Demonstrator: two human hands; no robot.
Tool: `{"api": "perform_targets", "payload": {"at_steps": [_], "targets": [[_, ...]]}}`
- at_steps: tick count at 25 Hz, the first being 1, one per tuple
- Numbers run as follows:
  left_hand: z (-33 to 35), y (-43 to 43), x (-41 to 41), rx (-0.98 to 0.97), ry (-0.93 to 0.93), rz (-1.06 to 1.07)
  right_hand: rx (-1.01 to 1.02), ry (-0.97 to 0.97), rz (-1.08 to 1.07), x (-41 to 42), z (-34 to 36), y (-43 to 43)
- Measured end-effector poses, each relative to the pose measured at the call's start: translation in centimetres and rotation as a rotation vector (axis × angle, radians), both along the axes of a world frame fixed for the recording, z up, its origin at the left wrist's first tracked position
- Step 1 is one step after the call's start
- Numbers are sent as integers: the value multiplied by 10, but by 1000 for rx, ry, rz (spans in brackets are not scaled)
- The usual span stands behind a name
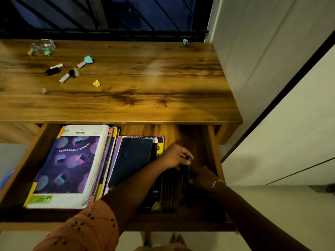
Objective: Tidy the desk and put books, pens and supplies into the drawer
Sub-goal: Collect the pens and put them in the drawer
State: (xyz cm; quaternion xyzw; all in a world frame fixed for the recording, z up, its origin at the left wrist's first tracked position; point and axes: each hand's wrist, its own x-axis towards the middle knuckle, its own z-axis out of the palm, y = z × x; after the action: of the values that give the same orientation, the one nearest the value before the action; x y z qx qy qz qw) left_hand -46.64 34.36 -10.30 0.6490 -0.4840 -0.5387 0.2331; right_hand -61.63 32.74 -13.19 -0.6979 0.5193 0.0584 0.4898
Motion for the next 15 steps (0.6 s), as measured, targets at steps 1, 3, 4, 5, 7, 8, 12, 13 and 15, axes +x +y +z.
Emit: {"api": "perform_targets", "payload": {"at_steps": [1,3,4,5,7,8,12,13,15], "targets": [[-4,1,-1,-6,-22,-6,-18,21,16,-1,0,1],[-11,0,-2,-17,-70,-12,-53,76,72,0,1,6],[-14,-1,-3,-25,-107,-25,-83,102,105,1,0,8],[-16,-1,-4,-40,-161,-51,-101,120,115,1,0,10],[-18,-1,-7,-83,-301,-130,-118,147,118,2,-2,12],[-19,-1,-8,-98,-360,-165,-125,166,134,2,-3,13],[-25,0,-10,-101,-516,-265,-113,222,188,3,-6,17],[-28,0,-10,-102,-562,-286,-97,235,196,2,-7,18],[-32,3,-12,-99,-638,-305,-61,230,193,4,-5,20]]}}
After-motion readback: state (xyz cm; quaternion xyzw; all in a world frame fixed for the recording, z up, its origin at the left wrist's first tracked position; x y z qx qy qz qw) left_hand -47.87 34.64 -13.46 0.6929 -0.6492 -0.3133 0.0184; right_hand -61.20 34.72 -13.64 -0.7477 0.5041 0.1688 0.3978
